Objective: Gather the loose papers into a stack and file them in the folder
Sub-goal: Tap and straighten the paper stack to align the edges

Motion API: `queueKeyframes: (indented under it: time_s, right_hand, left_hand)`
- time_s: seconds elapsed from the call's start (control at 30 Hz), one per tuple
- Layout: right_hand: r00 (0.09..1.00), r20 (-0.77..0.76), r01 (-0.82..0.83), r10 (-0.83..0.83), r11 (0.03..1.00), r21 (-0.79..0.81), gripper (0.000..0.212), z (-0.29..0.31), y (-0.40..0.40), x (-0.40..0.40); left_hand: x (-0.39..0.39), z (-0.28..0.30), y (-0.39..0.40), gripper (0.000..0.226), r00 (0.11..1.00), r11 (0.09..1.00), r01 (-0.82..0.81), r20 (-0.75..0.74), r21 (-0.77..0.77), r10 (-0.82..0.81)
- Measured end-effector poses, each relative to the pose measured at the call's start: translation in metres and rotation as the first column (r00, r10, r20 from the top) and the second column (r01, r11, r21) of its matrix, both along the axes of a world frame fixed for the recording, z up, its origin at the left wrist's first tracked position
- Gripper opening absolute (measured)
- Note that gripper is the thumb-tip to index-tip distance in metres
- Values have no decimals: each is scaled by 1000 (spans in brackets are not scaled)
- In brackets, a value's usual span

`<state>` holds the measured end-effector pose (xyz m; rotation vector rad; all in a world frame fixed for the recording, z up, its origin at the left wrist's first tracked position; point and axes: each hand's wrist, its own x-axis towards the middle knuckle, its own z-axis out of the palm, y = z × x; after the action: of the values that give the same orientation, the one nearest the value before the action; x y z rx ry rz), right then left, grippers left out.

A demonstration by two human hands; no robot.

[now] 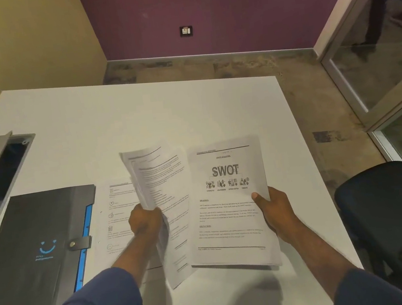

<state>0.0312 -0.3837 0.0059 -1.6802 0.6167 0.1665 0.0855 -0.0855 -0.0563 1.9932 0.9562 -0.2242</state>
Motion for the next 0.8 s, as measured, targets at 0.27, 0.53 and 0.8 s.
queueKeyframes:
  time_s: [0.27,0.53,0.8]
  right_hand:
    - [999,40,-17,16,999,40,25,14,22,5]
    - [996,83,6,-20,987,158,21,30,51,10]
    - [990,137,-54,19,965,255,33,40,72,4]
  left_hand:
    - [-12,45,21,33,956,952,218,245,-217,-163]
    - [-33,89,48,50,919,626,393,261,-673,-296]
    - [-47,100,62,48,905,473,409,281,-780,-320]
